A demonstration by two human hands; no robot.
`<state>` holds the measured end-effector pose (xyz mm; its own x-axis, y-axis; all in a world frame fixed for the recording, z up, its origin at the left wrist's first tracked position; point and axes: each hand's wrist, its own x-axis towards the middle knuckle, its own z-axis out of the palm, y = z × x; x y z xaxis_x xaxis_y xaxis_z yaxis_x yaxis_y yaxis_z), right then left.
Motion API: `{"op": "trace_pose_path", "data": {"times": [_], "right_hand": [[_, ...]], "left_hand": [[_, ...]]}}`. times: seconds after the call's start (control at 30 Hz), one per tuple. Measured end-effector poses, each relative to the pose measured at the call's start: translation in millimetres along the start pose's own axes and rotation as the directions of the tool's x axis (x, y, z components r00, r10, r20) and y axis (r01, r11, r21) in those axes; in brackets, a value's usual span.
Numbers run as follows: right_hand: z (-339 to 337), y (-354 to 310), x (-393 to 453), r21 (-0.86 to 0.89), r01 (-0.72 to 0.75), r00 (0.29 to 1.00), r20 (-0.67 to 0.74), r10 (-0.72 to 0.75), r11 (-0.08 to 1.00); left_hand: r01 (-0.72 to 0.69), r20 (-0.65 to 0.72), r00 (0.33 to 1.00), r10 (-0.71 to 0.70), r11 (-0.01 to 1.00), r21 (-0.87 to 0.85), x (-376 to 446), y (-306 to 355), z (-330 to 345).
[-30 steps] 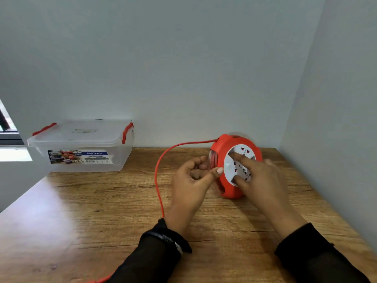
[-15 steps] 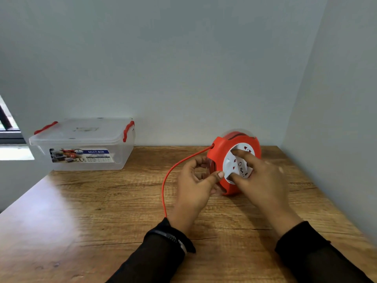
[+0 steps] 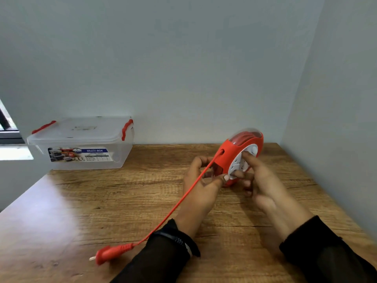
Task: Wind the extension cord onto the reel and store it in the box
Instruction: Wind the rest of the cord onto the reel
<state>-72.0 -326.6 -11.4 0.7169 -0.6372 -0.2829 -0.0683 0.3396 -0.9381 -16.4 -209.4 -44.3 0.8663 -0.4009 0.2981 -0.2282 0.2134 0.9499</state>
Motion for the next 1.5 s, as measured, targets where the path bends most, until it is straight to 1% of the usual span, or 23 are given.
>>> {"op": "trace_pose_path", "data": {"times": [0.07,0.13,0.2,0.27,0.3,0.33,0.37,0.4,0.43,0.47,0.5,0.53,0.57,0.6,0.63,0.73,0.83,0.9,1.0,1.1,1.23,1.4,1.5], "right_hand": [[-2,-2,-1,0.076,-0.054,0.996,0.079,0.048,0.996],[-2,-4,-4,0.085,-0.056,0.99,0.13,0.045,0.995],[-3,-7,-5,0.01,-0.023,0.987,0.162,0.021,1.0],[-5,-10,-7,-0.091,0.021,0.989,0.151,-0.008,0.996],[-6,-10,-8,-0.161,0.069,0.99,0.13,-0.048,0.985],[-7,-10,-9,-0.259,0.143,0.987,0.105,-0.12,0.955],[-8,-7,-9,-0.383,0.241,0.971,0.088,-0.224,0.892],[-9,-4,-9,-0.525,0.346,0.931,0.087,-0.356,0.778],[-10,-1,-8,-0.661,0.437,0.861,0.112,-0.496,0.61],[-10,2,-8,-0.762,0.499,0.771,0.172,-0.614,0.413],[-9,4,-9,-0.81,0.545,0.669,0.264,-0.695,0.216],[-8,4,-10,-0.815,0.577,0.577,0.366,-0.73,0.048],[-7,5,-11,-0.792,0.606,0.514,0.457,-0.726,-0.069],[-6,6,-13,-0.773,0.618,0.482,0.517,-0.708,-0.144],[-5,5,-14,-0.761,0.621,0.471,0.552,-0.688,-0.186],[-1,6,-15,-0.76,0.597,0.485,0.597,-0.639,-0.257],[3,9,-14,-0.741,0.572,0.448,0.641,-0.623,-0.351],[5,11,-14,-0.732,0.553,0.448,0.664,-0.599,-0.398],[4,15,-11,-0.731,0.495,0.451,0.679,-0.58,-0.471],[5,18,-11,-0.755,0.468,0.475,0.654,-0.589,-0.46],[10,21,-11,-0.785,0.418,0.461,0.618,-0.637,-0.458],[10,19,-12,-0.836,0.343,0.439,0.546,-0.714,-0.429],[7,17,-10,-0.862,0.356,0.442,0.496,-0.747,-0.361]], "left_hand": [[-0.023,-0.004,1.0,0.023,1.0,0.01,1,1,-3],[-0.04,-0.019,0.999,0.04,0.999,-0.004,2,1,-6],[-0.029,-0.048,0.998,0.028,0.999,-0.016,5,0,-10],[-0.005,-0.068,0.998,0.003,0.999,-0.039,8,0,-13],[-0.006,-0.071,0.997,0.002,0.998,-0.056,11,0,-15],[-0.007,-0.071,0.997,0.002,0.997,-0.073,12,1,-17],[-0.01,-0.068,0.998,0.004,0.996,-0.094,13,3,-18],[-0.012,-0.064,0.998,0.005,0.994,-0.113,14,6,-20],[-0.011,-0.061,0.998,0.003,0.991,-0.133,15,8,-21],[-0.01,-0.058,0.998,0.002,0.99,-0.141,16,10,-22],[-0.006,-0.053,0.999,-0.002,0.989,-0.15,18,11,-24],[-0.004,-0.044,0.999,-0.003,0.988,-0.156,19,14,-27],[0.004,-0.035,0.999,-0.01,0.986,-0.167,20,16,-29],[0.012,-0.027,0.999,-0.017,0.986,-0.167,22,17,-33],[0.016,-0.019,1.0,-0.019,0.985,-0.17,23,18,-36],[0.026,0.01,1.0,-0.025,0.99,-0.139,27,21,-47],[0.041,0.073,0.997,-0.034,0.994,-0.1,29,25,-54],[0.04,0.123,0.992,-0.032,0.998,-0.057,29,26,-56],[0.045,0.165,0.986,-0.041,0.999,-0.02,29,28,-57],[0.058,0.175,0.983,-0.059,0.998,0.007,29,31,-55],[0.039,0.167,0.985,-0.042,0.999,0.02,27,33,-52],[0.004,0.169,0.986,-0.005,1.0,0.006,26,30,-51],[0.008,0.165,0.986,-0.001,0.999,-0.044,25,28,-45]]}}
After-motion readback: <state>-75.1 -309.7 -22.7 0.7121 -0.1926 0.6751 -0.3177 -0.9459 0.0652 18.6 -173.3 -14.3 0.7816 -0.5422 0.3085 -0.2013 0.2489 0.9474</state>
